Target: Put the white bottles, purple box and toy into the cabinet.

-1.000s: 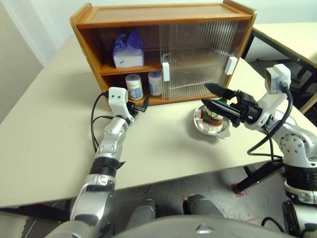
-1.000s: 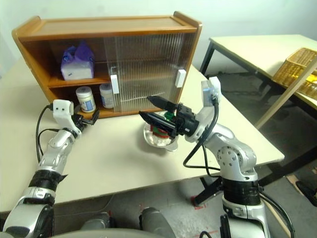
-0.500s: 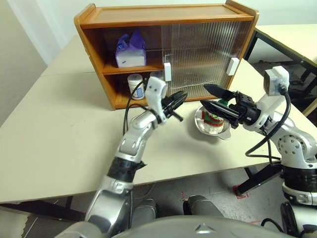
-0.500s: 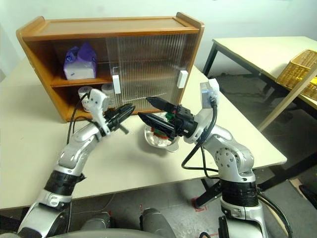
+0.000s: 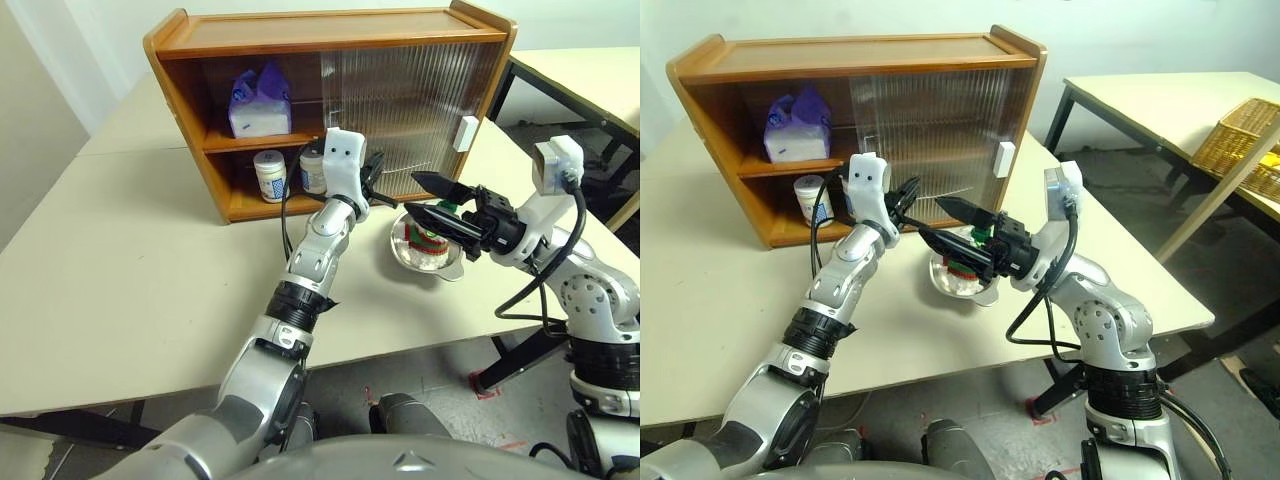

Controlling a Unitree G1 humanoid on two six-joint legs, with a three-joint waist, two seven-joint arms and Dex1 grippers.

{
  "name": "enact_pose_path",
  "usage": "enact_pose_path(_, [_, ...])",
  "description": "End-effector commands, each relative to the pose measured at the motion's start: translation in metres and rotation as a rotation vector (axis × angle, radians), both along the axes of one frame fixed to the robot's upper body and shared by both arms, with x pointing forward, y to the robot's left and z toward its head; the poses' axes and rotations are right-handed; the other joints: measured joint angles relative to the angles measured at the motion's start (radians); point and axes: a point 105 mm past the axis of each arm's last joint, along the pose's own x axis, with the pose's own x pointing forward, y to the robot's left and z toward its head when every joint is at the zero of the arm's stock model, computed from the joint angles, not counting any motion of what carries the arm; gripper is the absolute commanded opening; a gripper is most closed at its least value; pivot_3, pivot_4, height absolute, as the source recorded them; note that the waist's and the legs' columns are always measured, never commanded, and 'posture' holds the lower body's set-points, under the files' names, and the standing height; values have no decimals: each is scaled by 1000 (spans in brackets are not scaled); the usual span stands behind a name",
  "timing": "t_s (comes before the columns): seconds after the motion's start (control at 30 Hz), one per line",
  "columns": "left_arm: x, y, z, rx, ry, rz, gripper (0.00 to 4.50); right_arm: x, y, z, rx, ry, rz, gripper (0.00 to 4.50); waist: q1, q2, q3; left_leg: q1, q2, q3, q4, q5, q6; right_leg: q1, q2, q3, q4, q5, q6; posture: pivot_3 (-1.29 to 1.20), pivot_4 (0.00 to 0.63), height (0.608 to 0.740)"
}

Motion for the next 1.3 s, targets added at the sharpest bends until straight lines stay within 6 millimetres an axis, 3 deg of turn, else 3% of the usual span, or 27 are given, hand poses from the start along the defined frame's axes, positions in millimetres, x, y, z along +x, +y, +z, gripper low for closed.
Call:
enact_pose_path(0.03, [6, 8, -2, -18, 3, 101, 17, -2, -4, 1, -13, -6, -15, 4500, -7, 0, 0, 0, 0, 0, 0, 0, 0, 0, 0, 0, 0, 0, 0, -216, 5, 740])
enact_pose_path(0.47, [5, 54, 18, -37, -112, 358, 17, -3, -4, 0, -19, 8, -9, 4500, -20, -3, 3, 0, -5, 0, 0, 0, 2, 1, 0, -1, -1, -3, 5, -197, 21, 740])
enact_pose_path(0.73, [-2, 82, 15, -39, -100, 462, 17, -2, -2, 0, -17, 11, 0, 4500, -23, -2, 4, 0, -5, 0, -1, -2, -1, 1, 1, -2, -1, -3, 5, -182, 26, 740])
enact_pose_path(0.93, [-12, 126, 13, -39, -89, 628, 17, -1, -2, 0, -16, 13, 5, 4500, -24, -3, 5, 0, -4, 0, -1, -5, -7, 1, 1, -1, -1, -3, 5, -180, 26, 740])
enact_pose_path(1.3, [-27, 169, 10, -20, -68, 791, 17, 2, 0, -1, -12, 13, 19, 4500, -8, -3, 5, 0, -4, 0, -2, -9, -14, 0, 0, 2, -1, -4, 3, -148, 24, 740])
